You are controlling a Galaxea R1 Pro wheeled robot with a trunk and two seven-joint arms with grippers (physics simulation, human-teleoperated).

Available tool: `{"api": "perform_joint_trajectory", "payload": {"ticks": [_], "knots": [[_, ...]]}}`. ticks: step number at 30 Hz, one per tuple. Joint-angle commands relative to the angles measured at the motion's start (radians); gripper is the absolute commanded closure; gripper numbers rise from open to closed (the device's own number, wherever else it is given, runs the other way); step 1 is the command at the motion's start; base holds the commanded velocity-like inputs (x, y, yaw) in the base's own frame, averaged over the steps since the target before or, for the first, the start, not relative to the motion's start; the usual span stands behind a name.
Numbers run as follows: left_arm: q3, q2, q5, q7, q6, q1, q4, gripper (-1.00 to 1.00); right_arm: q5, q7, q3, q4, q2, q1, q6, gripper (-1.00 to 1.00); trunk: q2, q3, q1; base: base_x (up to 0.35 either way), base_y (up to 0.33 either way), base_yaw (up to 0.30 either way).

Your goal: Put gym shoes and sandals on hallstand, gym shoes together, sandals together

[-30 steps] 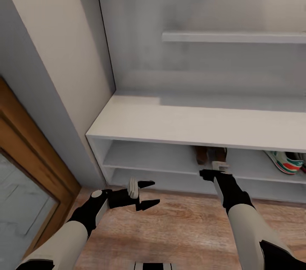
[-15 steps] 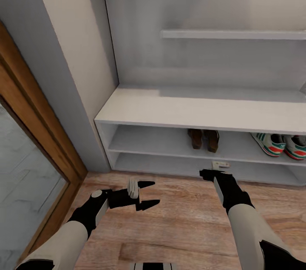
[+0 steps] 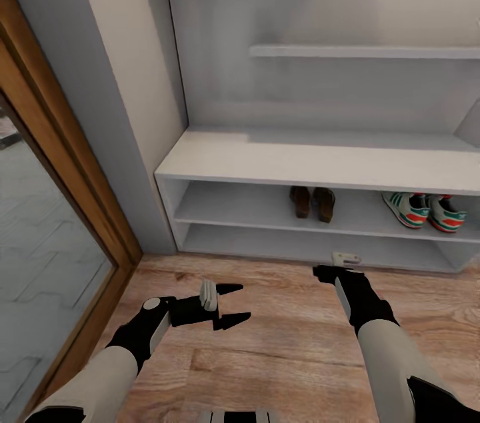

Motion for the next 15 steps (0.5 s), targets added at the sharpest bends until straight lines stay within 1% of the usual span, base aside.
{"api": "perform_joint_trajectory", "payload": {"ticks": [1,9,11,15], "knots": [[-0.002,0.0,0.003,-0.001,-0.007,-0.001,0.001,-1.0,0.006,0.003,-0.005,-0.002,0.001,-0.001,0.004,-1.0,0.0,-0.001,0.0,-0.048,-0.151,0.0],[-0.002,0.0,0.003,-0.001,-0.007,-0.001,0.001,-1.0,0.006,0.003,-0.005,-0.002,0.001,-0.001,0.004,-1.0,0.0,-0.001,0.0,-0.008,-0.258,0.0],[-0.002,0.0,0.004,-0.001,-0.007,-0.001,0.001,-1.0,0.006,0.003,-0.005,-0.002,0.001,-0.001,0.004,-1.0,0.0,-0.001,0.0,-0.001,-0.11,0.0],[-0.001,0.0,0.004,-0.001,-0.007,-0.001,0.001,-1.0,0.007,0.005,-0.005,-0.002,0.001,-0.001,0.004,-1.0,0.0,-0.001,0.0,0.0,-0.03,0.0]]}}
